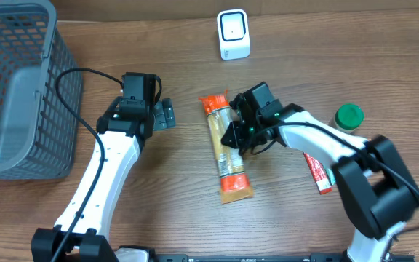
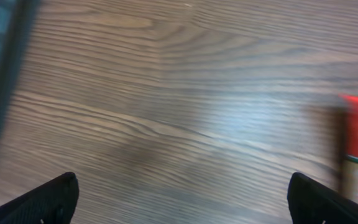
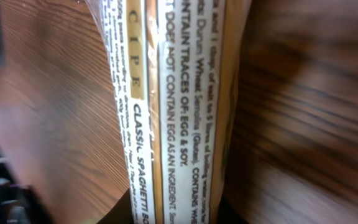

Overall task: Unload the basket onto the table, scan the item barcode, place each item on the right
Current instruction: 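Hold the pasta packet up in front of the white scanner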

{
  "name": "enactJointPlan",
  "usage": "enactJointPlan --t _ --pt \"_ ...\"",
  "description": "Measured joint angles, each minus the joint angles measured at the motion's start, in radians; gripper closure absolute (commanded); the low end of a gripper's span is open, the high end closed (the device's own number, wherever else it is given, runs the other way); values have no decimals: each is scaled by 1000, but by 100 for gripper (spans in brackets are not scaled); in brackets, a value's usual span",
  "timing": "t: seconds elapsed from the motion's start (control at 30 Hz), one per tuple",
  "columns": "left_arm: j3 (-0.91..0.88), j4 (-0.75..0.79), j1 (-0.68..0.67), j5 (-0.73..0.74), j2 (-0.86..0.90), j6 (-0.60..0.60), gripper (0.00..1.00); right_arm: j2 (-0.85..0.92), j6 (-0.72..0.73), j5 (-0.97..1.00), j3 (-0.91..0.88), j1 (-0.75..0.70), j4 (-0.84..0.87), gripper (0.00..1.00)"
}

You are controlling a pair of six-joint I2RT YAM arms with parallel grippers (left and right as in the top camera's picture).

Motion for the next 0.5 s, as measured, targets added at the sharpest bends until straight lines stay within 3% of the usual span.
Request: enactJointPlan --t 0.33,0.5 --pt "0 0 0 -66 7 0 0 -229 -396 272 33 -1 -240 97" --pt "0 0 0 -70 7 0 0 -231 -488 404 136 -1 -362 97"
